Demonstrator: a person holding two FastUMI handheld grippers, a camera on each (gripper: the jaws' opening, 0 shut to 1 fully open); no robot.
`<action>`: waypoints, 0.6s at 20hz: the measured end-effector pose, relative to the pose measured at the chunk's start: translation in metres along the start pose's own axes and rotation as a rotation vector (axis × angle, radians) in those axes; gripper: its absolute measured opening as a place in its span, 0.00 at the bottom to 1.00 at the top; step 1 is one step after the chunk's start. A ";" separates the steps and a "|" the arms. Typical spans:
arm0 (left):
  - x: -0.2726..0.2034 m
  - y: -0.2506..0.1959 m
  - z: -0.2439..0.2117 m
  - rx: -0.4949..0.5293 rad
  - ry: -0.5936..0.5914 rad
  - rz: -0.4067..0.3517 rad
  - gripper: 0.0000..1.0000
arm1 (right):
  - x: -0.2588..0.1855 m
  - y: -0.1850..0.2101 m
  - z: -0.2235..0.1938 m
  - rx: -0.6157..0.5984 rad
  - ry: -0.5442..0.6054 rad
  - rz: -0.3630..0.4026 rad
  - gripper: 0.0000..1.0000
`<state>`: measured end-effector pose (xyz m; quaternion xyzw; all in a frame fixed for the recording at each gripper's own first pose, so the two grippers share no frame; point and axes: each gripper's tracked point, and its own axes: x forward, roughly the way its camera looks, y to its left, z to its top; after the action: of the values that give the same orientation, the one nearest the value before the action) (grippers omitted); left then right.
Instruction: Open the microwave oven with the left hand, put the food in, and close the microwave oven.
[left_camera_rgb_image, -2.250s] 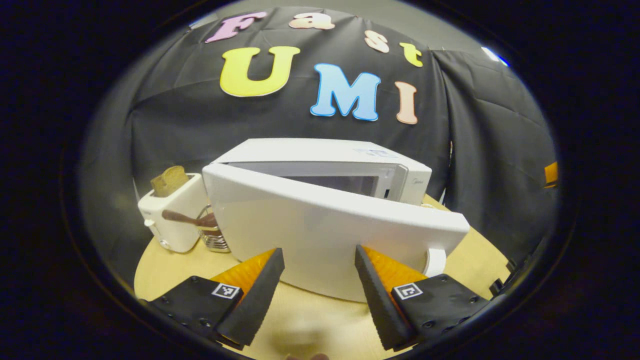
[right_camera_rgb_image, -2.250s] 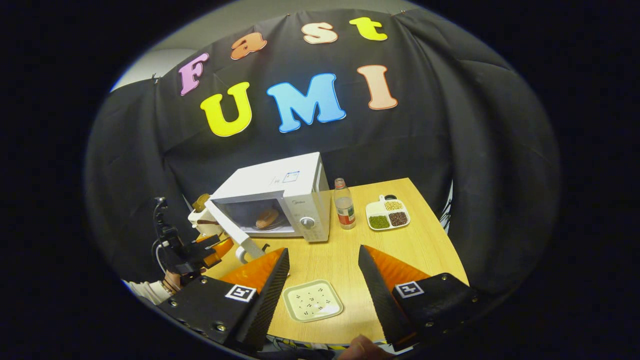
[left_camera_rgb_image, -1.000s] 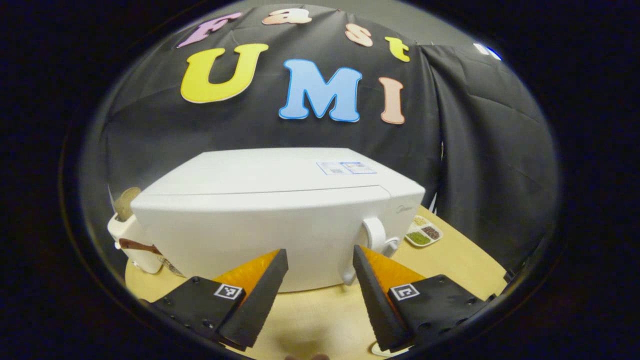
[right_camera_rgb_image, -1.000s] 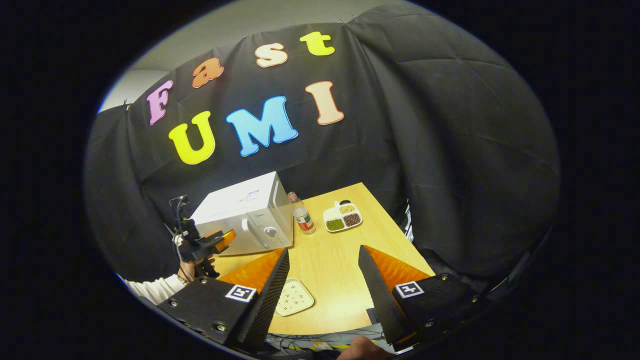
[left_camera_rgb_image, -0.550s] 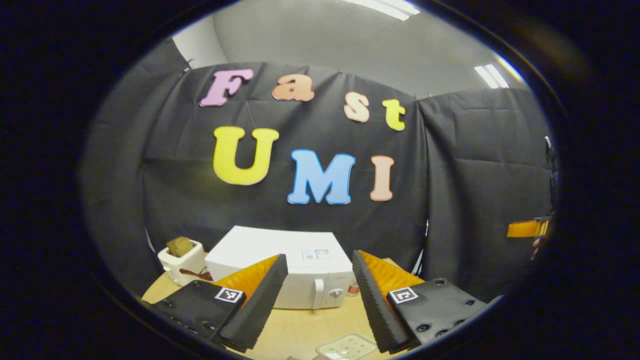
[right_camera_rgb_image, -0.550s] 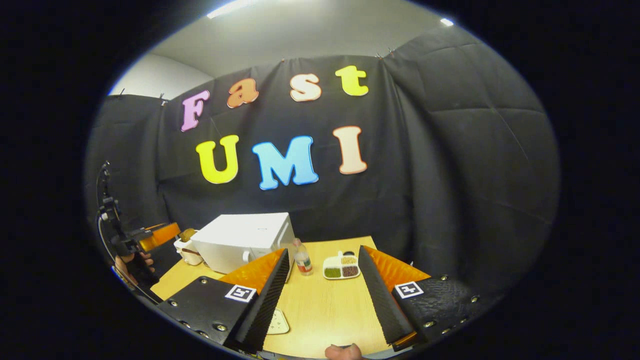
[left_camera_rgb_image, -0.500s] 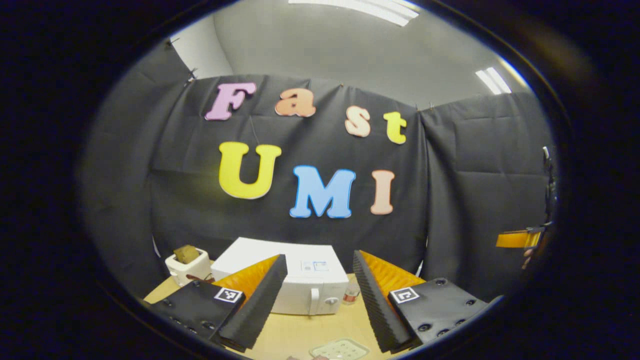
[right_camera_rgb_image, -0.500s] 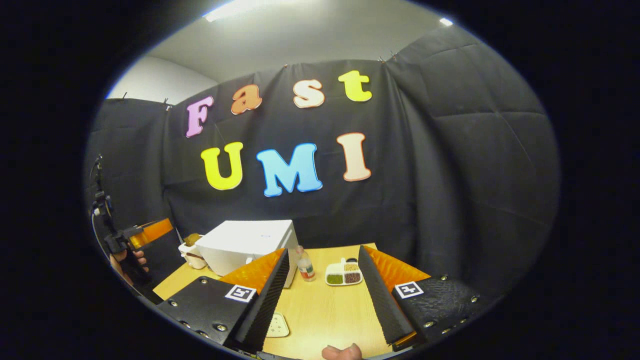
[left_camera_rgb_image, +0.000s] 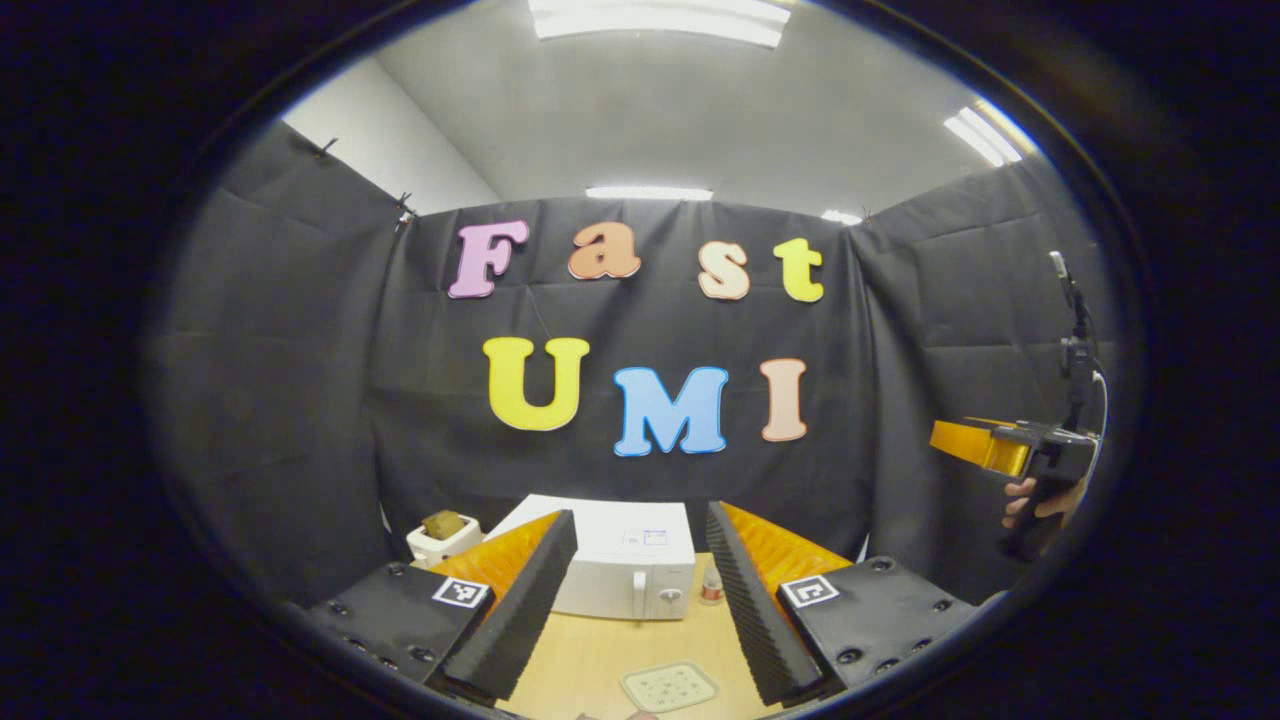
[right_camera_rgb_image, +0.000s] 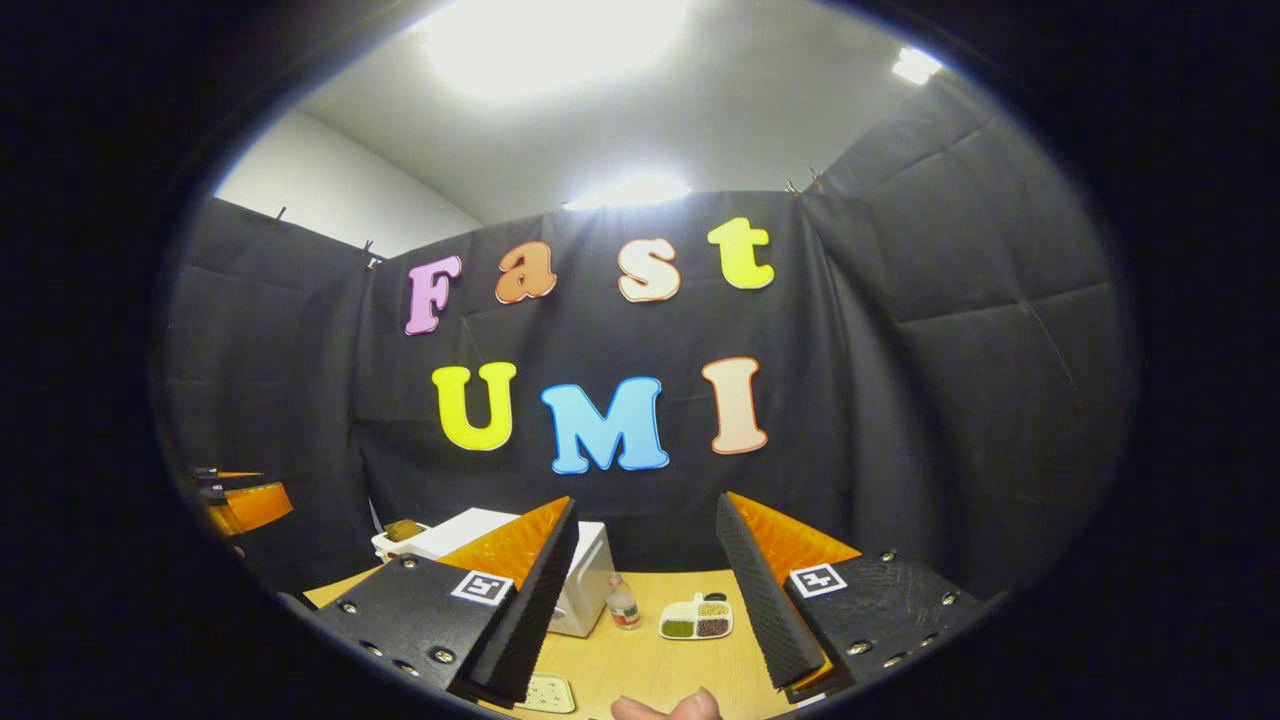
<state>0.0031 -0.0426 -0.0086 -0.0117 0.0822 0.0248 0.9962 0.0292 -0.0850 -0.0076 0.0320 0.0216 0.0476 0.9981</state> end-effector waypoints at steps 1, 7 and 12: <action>-0.008 0.010 0.011 0.018 -0.016 0.015 0.87 | 0.001 0.015 -0.001 -0.004 0.003 0.020 0.85; -0.051 0.083 0.024 -0.016 -0.075 0.042 0.87 | 0.009 0.118 -0.018 -0.015 0.075 0.074 0.85; -0.063 0.153 0.006 0.078 -0.080 0.053 0.87 | 0.010 0.191 -0.016 -0.168 0.018 0.047 0.84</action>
<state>-0.0659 0.1070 0.0043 0.0302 0.0435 0.0487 0.9974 0.0210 0.1064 -0.0115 -0.0519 0.0256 0.0730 0.9957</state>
